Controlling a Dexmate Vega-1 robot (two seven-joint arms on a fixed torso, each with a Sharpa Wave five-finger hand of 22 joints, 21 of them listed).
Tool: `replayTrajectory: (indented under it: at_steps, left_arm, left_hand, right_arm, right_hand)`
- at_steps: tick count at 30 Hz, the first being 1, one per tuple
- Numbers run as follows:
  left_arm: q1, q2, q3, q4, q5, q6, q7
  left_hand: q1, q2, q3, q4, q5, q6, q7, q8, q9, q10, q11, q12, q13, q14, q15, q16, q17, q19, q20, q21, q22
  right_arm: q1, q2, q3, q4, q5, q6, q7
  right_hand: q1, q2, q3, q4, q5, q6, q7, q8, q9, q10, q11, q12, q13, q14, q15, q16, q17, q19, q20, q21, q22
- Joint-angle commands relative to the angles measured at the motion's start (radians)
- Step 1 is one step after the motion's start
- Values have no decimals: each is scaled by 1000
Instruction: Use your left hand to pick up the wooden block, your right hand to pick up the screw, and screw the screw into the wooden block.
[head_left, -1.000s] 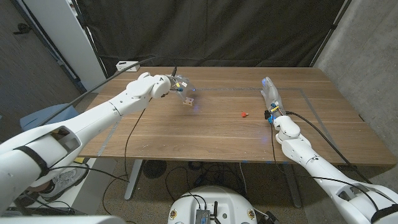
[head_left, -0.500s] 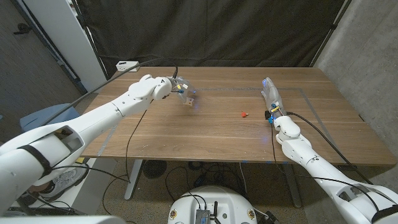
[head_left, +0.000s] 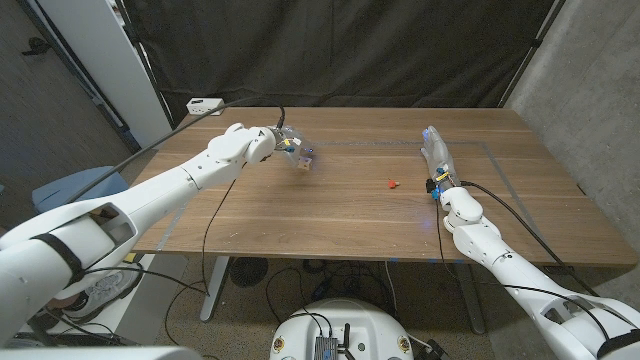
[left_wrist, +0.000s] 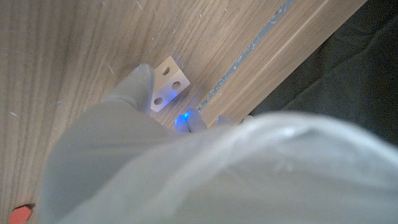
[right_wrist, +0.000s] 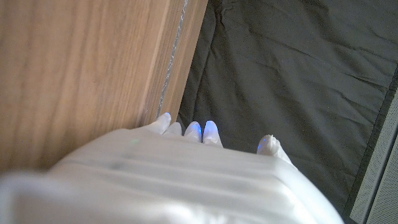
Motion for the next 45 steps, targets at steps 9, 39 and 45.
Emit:
replayTrajectory:
  at_steps: [9,39,45]
  left_arm:
    - [0,-9,19,37,2,-4,60]
    - [-33,-46,56,122,-26,-27,103]
    - [-34,-47,57,128,-38,-33,116]
  left_hand:
    - [12,4,-13,3,-3,42,-3,11,5,41,-2,23,10,33,-14,10,6,3,5,8,3]
    - [25,6,-27,2,-3,101,-11,16,7,88,-4,52,25,85,-35,12,7,36,6,10,2]
    - [35,12,-32,1,-3,141,-10,25,11,124,-3,81,42,109,-52,11,9,43,7,7,2]
  right_arm:
    - [-9,2,-1,-8,-4,-5,-15]
    - [-20,-1,-2,-22,-11,-20,-39]
    - [-16,0,-3,-16,-13,-20,-39]
  right_hand:
    - [4,3,9,3,4,2,-7,-1,2,0,-6,7,3,5,-16,6,3,-1,-22,0,5]
    - [3,3,11,3,4,3,-9,-1,2,-1,-6,6,3,5,-17,6,3,-1,-21,0,5]
    - [2,3,11,3,4,2,-9,-1,2,-1,-5,6,3,5,-18,6,3,0,-21,0,5]
